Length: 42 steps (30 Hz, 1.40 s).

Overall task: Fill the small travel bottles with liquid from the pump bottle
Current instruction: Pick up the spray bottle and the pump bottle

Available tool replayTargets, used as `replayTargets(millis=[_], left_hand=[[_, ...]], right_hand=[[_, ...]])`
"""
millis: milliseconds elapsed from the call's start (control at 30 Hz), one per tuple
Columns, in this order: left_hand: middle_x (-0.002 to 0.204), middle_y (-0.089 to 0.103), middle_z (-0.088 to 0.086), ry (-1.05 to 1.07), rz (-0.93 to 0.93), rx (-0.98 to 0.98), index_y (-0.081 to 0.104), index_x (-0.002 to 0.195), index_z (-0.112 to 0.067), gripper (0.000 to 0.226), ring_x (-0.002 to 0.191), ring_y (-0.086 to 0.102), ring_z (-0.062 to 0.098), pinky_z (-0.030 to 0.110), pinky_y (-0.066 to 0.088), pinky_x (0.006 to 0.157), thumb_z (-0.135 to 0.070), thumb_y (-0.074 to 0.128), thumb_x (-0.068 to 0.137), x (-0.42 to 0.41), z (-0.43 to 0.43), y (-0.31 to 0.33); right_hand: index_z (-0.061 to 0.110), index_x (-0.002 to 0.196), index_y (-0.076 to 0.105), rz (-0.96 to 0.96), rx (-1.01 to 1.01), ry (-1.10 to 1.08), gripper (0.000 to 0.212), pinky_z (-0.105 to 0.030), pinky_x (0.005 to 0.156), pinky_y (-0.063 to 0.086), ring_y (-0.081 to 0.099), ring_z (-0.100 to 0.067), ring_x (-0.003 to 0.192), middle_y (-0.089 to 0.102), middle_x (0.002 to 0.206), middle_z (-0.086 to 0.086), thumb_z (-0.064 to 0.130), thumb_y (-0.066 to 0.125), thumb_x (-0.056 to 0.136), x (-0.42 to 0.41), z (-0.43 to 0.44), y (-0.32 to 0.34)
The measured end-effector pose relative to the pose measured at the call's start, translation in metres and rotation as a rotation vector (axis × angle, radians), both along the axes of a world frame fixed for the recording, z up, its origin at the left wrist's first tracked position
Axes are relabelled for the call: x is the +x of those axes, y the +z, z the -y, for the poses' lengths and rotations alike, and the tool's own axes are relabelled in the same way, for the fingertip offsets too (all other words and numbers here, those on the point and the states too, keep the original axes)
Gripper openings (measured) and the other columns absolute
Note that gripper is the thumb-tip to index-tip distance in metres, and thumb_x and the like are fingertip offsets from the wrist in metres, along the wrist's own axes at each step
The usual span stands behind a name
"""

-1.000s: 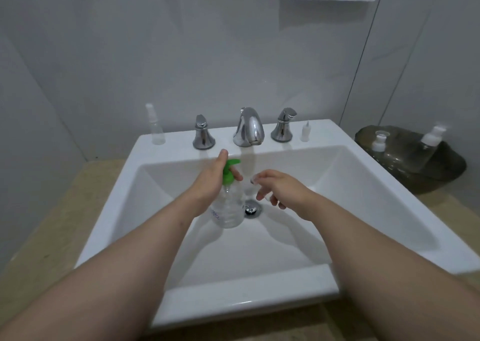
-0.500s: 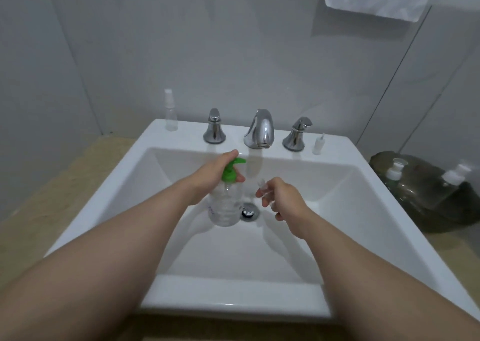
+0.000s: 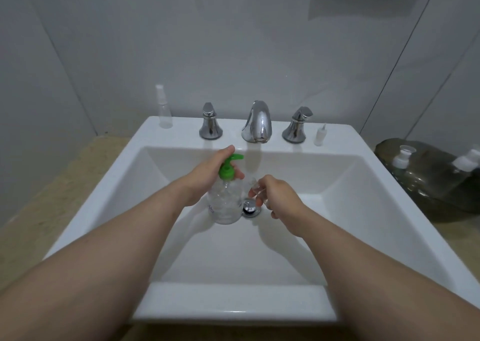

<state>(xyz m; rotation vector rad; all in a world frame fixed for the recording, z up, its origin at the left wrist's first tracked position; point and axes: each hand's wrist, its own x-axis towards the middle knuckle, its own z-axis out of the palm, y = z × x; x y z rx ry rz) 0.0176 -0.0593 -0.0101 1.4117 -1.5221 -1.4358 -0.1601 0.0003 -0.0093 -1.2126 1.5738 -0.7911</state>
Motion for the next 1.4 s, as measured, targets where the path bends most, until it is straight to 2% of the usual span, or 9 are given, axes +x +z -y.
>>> replayTargets(millis=[267,433,667,733,933,1067,1167,1267,1400], left_hand=[[0.114,0.076,0.008,-0.023,0.032,-0.027,0.077,0.071,-0.025,0.070,0.097,0.059,0.018,0.039,0.037,0.089,-0.080,0.036,0.086,0.003,0.005,-0.005],[0.112,0.077,0.010,-0.026,0.023,-0.041,0.072,0.072,-0.021,0.067,0.090,0.057,0.016,0.036,0.037,0.083,-0.067,0.033,0.103,-0.002,0.003,-0.005],[0.110,0.077,0.011,-0.032,0.005,-0.047,0.074,0.064,-0.026,0.067,0.095,0.059,0.019,0.039,0.039,0.091,-0.073,0.037,0.093,-0.001,0.004,-0.006],[0.113,0.076,0.012,-0.032,0.004,-0.051,0.073,0.067,-0.024,0.067,0.092,0.058,0.018,0.037,0.038,0.088,-0.069,0.036,0.100,-0.002,0.004,-0.006],[0.112,0.076,0.013,-0.022,-0.009,-0.066,0.071,0.065,-0.025,0.066,0.089,0.058,0.017,0.037,0.039,0.085,-0.064,0.034,0.104,-0.001,0.005,-0.007],[0.113,0.075,0.015,-0.027,-0.020,-0.071,0.070,0.063,-0.024,0.066,0.089,0.057,0.019,0.037,0.039,0.087,-0.064,0.035,0.104,-0.002,0.005,-0.007],[0.113,0.075,0.015,-0.009,-0.005,-0.079,0.069,0.061,-0.026,0.066,0.085,0.055,0.019,0.035,0.038,0.078,-0.063,0.036,0.104,-0.001,0.004,-0.008],[0.116,0.074,0.017,-0.017,0.033,-0.064,0.071,0.060,-0.027,0.067,0.086,0.054,0.019,0.040,0.035,0.082,-0.071,0.036,0.095,0.000,0.005,-0.007],[0.104,0.077,0.011,-0.028,0.091,-0.102,0.067,0.065,-0.018,0.070,0.085,0.054,0.018,0.037,0.037,0.080,-0.062,0.030,0.104,-0.002,0.004,-0.005]], right_hand=[[0.010,0.087,0.069,-0.038,-0.072,0.017,0.039,-0.026,0.058,0.032,0.042,-0.001,0.041,0.059,0.067,-0.001,0.026,0.035,0.100,-0.001,-0.001,0.009],[0.011,0.085,0.070,-0.062,-0.093,-0.011,0.041,-0.027,0.058,0.032,0.042,-0.011,0.055,0.059,0.065,0.000,0.026,0.034,0.100,-0.003,-0.004,0.013],[0.013,0.081,0.070,-0.054,-0.094,-0.012,0.043,-0.029,0.060,0.032,0.041,-0.013,0.058,0.059,0.067,-0.002,0.027,0.034,0.099,-0.004,-0.002,0.014],[0.012,0.082,0.070,-0.056,-0.089,-0.008,0.044,-0.029,0.060,0.032,0.041,-0.013,0.058,0.059,0.067,-0.002,0.027,0.034,0.100,-0.004,-0.002,0.012],[0.008,0.088,0.069,-0.027,-0.095,0.007,0.041,-0.025,0.058,0.032,0.044,0.001,0.041,0.058,0.057,0.011,0.023,0.033,0.101,-0.002,0.000,0.011],[0.010,0.085,0.070,-0.057,-0.097,0.019,0.043,-0.027,0.059,0.032,0.043,-0.010,0.054,0.059,0.067,0.000,0.026,0.033,0.100,-0.002,0.000,0.010],[0.010,0.086,0.071,-0.064,-0.079,0.026,0.042,-0.028,0.059,0.032,0.042,-0.012,0.058,0.059,0.068,-0.001,0.027,0.035,0.099,-0.001,0.000,0.010],[0.012,0.088,0.071,-0.053,-0.067,0.006,0.040,-0.029,0.060,0.033,0.043,-0.014,0.060,0.060,0.069,-0.001,0.027,0.036,0.099,-0.002,0.002,0.008],[0.010,0.095,0.072,0.029,-0.032,-0.067,0.039,-0.031,0.062,0.033,0.041,-0.016,0.063,0.061,0.074,-0.002,0.027,0.037,0.098,-0.006,0.006,0.005]])
